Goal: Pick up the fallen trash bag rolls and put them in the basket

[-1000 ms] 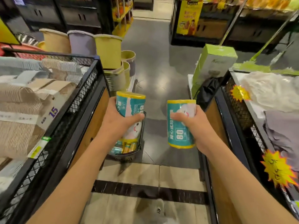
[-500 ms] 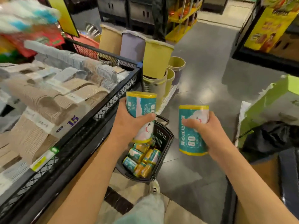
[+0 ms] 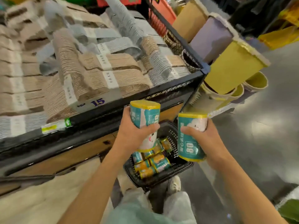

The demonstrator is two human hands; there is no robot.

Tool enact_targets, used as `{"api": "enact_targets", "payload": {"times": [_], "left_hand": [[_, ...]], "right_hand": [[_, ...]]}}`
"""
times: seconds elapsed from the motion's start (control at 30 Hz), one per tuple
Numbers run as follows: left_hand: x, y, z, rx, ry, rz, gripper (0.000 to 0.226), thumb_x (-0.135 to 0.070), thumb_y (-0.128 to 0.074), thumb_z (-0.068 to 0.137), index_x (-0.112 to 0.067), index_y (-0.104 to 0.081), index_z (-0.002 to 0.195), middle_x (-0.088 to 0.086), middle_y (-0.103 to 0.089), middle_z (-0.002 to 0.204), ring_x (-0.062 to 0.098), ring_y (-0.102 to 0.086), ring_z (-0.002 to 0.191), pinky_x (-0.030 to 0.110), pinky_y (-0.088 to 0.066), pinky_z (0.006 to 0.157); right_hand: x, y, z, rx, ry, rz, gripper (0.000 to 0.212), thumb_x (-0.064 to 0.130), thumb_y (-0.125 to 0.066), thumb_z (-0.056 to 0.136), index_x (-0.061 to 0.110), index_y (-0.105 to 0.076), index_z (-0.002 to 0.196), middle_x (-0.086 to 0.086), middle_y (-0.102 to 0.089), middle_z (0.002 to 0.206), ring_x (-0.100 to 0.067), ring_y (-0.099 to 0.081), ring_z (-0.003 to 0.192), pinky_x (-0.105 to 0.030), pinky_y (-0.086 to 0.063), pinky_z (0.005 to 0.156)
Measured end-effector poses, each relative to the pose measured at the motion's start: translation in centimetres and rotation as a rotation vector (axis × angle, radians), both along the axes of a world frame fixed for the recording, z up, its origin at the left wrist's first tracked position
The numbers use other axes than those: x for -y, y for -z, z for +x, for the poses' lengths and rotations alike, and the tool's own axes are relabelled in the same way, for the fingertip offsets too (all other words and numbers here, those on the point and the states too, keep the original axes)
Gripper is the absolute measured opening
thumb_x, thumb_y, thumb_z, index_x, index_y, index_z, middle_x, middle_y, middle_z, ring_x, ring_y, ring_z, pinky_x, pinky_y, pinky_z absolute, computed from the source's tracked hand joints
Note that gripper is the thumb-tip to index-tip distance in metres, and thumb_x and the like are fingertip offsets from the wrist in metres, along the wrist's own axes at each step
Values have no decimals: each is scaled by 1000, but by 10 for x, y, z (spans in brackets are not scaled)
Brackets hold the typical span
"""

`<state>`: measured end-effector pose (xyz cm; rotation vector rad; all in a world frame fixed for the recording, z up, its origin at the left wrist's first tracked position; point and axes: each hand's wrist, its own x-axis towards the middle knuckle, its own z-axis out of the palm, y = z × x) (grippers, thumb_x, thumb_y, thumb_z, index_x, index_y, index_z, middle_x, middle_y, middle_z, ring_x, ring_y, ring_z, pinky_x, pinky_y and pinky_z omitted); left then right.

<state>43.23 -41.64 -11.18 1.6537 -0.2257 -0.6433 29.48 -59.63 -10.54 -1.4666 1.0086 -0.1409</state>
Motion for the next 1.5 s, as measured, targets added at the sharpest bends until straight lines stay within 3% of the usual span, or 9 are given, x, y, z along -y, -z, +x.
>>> {"api": "enact_targets", "payload": {"times": [0.2, 0.4, 0.47, 0.6, 0.8, 0.93, 1.13, 1.3, 1.5], "left_hand": [[9, 53, -6, -7, -210, 206, 65, -22, -90, 66, -31, -47, 114, -8, -67, 105, 4, -68, 90, 27, -57, 74], [24, 137, -13, -11, -214, 379, 82, -25, -91, 65, -35, -41, 128, -16, -63, 113, -1, -65, 99, 25, -58, 82], [25, 180, -13, -10, -173, 458, 88, -39, -91, 60, -39, -40, 131, -15, -62, 119, 5, -64, 106, 36, -57, 89], [20, 284, -15, 42, 18, 690, 94, -56, -82, 57, -47, -32, 136, -14, -54, 129, 12, -55, 117, 40, -50, 97], [12, 446, -16, 254, 399, 987, 102, -71, -47, 53, -37, -23, 146, -9, -42, 142, 21, -42, 129, 44, -43, 102], [7, 539, -21, 384, 570, 1114, 98, -56, -70, 64, -33, -23, 147, -5, -43, 138, 23, -43, 127, 41, -41, 103], [6, 634, -30, 479, 693, 1155, 100, -50, -76, 66, -28, -22, 147, -2, -44, 137, 24, -44, 125, 40, -41, 103], [6, 671, -41, 449, 714, 1127, 101, -39, -79, 69, -26, -19, 149, -2, -41, 141, 23, -39, 129, 39, -37, 106], [4, 688, -48, 437, 666, 1074, 104, -47, -79, 72, -25, -17, 152, -3, -38, 144, 19, -36, 131, 37, -33, 108]], "right_hand": [[51, 59, 48, -108, -338, 52, 66, 28, -92, 64, 19, -53, 116, -8, -70, 108, -24, -73, 92, -45, -61, 79], [89, 153, 84, -205, -709, -3, 66, 27, -91, 71, 25, -45, 119, 6, -66, 106, -9, -66, 92, -25, -53, 72], [93, 195, 94, -248, -842, -61, 68, 30, -89, 71, 28, -42, 120, 9, -63, 107, -2, -62, 91, -18, -49, 66], [92, 300, 103, -353, -1153, -399, 86, 57, -80, 61, 27, -42, 131, 1, -57, 124, -22, -56, 116, -43, -50, 93], [79, 451, 100, -435, -1591, -779, 98, 61, -67, 80, 23, -15, 155, 0, -34, 150, -28, -34, 138, -42, -37, 110], [70, 536, 91, -475, -1722, -887, 98, 59, -70, 80, 19, -18, 153, -7, -35, 148, -33, -34, 137, -47, -37, 112], [60, 630, 79, -449, -1794, -958, 100, 60, -70, 81, 17, -16, 154, -11, -37, 149, -36, -38, 135, -48, -37, 110], [49, 670, 69, -440, -1817, -943, 101, 63, -67, 83, 17, -15, 155, -11, -36, 151, -37, -37, 136, -47, -31, 113], [43, 687, 74, -402, -1787, -862, 99, 56, -70, 85, 19, -14, 157, -8, -33, 154, -34, -30, 142, -46, -28, 116]]}}
